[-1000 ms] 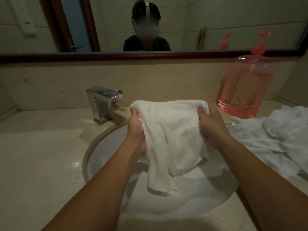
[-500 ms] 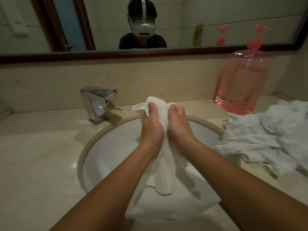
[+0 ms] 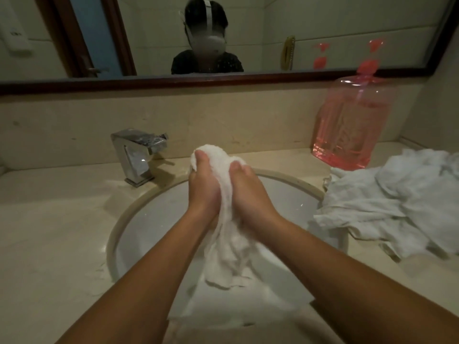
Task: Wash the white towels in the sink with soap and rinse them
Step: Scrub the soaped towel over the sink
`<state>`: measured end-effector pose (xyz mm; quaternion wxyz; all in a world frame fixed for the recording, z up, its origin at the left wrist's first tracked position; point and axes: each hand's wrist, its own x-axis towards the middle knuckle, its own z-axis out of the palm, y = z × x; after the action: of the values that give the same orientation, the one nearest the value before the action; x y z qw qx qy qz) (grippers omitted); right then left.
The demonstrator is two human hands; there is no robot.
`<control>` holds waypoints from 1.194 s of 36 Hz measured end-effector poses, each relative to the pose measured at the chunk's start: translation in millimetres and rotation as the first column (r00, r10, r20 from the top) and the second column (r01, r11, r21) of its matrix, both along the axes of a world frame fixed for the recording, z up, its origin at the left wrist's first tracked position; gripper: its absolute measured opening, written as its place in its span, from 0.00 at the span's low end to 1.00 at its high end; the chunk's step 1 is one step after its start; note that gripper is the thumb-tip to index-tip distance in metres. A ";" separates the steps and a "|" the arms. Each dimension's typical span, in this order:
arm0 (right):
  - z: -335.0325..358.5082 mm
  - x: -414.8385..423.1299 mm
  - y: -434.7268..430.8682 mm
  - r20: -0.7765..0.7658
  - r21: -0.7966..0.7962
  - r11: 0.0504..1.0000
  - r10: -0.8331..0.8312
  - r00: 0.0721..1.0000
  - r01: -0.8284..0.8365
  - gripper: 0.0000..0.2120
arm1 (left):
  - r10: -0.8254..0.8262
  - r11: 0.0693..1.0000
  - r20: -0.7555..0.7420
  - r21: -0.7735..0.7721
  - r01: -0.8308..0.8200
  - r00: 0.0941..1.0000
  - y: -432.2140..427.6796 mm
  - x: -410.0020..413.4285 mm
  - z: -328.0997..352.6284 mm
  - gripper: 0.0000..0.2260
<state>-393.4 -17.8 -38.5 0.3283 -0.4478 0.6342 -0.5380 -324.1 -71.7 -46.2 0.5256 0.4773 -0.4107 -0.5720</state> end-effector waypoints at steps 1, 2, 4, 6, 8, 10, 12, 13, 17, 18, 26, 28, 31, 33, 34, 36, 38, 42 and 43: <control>2.9 -7.2 -9.6 -0.011 0.021 0.999 -0.050 0.999 0.050 0.22 | -0.034 0.999 0.008 -0.024 0.034 0.999 4.3 -2.5 -0.8 0.36; 6.1 -13.9 -16.3 -0.012 0.047 0.995 -0.085 0.996 0.086 0.22 | -0.062 0.996 0.027 -0.056 0.064 0.998 9.8 -5.5 -0.4 0.35; 4.0 -17.7 -17.0 0.016 0.082 0.993 -0.086 0.996 0.084 0.21 | -0.067 0.993 0.068 -0.096 0.074 0.995 15.5 -8.8 1.8 0.31; -1.1 -6.3 0.1 0.075 0.092 0.996 -0.005 0.997 -0.002 0.21 | -0.021 0.997 0.083 -0.066 0.027 0.996 8.5 -6.0 3.8 0.30; -4.0 5.9 14.9 0.123 0.063 0.995 0.073 0.990 -0.081 0.22 | 0.006 1.000 0.050 -0.016 -0.005 0.999 -1.1 0.7 2.2 0.31; -2.2 -0.6 7.0 0.088 0.004 1.000 0.027 0.996 -0.027 0.21 | -0.034 0.999 0.051 -0.015 0.035 0.998 -2.0 0.6 -0.5 0.31; 2.6 -17.5 -10.8 0.019 0.012 0.998 -0.069 0.997 0.069 0.19 | -0.104 0.992 0.057 -0.070 0.108 0.993 9.3 -6.8 -1.4 0.28; 4.8 -25.5 -18.2 0.013 0.027 0.995 -0.092 0.996 0.091 0.19 | -0.138 0.984 0.060 -0.102 0.143 0.989 14.6 -11.5 -2.2 0.26; -5.3 -34.9 -19.1 0.222 0.086 0.995 -0.062 0.973 0.044 0.18 | -0.133 0.977 0.129 -0.149 0.151 0.983 14.0 -13.3 -1.8 0.29; -8.2 -34.5 -13.3 0.297 0.104 0.995 -0.039 0.954 0.009 0.19 | -0.135 0.980 0.136 -0.125 0.152 0.982 9.5 -8.6 -2.4 0.30; -17.0 -49.1 -12.3 0.600 0.086 0.988 0.052 0.798 -0.128 0.29 | -0.251 0.956 -0.054 0.144 0.256 0.967 -11.8 11.7 -19.2 0.44; -18.2 -54.9 -14.1 0.609 0.069 0.994 0.022 0.793 -0.081 0.29 | -0.289 0.921 -0.140 0.230 0.315 0.947 -10.1 19.4 -16.5 0.41; -22.5 -63.7 -17.3 0.575 0.002 1.000 -0.015 0.818 0.017 0.25 | -0.302 0.904 -0.212 0.244 0.350 0.929 -13.1 34.2 -16.8 0.40; -25.7 -67.4 -18.9 0.520 -0.017 0.998 -0.039 0.853 0.056 0.25 | -0.285 0.913 -0.240 0.228 0.339 0.928 -12.3 46.4 -12.5 0.36; -26.9 -67.6 -20.5 0.494 -0.006 0.999 -0.043 0.869 0.053 0.29 | -0.293 0.912 -0.260 0.214 0.351 0.920 -11.2 53.1 -11.1 0.34; -31.8 -67.2 -24.9 0.430 0.038 0.999 -0.043 0.902 0.030 0.32 | -0.322 0.911 -0.270 0.173 0.375 0.907 -6.0 66.0 -8.7 0.33; -34.7 -64.2 -27.4 0.365 0.065 0.998 -0.028 0.931 0.005 0.26 | -0.338 0.911 -0.300 0.134 0.391 0.892 -0.7 78.0 -7.5 0.36; -34.3 -56.2 -25.7 0.255 0.120 0.993 -0.016 0.967 -0.015 0.22 | -0.335 0.915 -0.371 0.092 0.393 0.866 3.2 90.4 -3.0 0.41; -33.8 -54.6 -24.4 0.229 0.134 0.991 -0.011 0.973 -0.021 0.22 | -0.330 0.917 -0.375 0.090 0.388 0.866 3.4 92.7 -2.5 0.42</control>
<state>-448.0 -42.2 -72.3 0.4302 -0.3611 0.6261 -0.5409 -231.4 -68.3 -48.7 0.4337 0.3234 -0.3438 -0.7675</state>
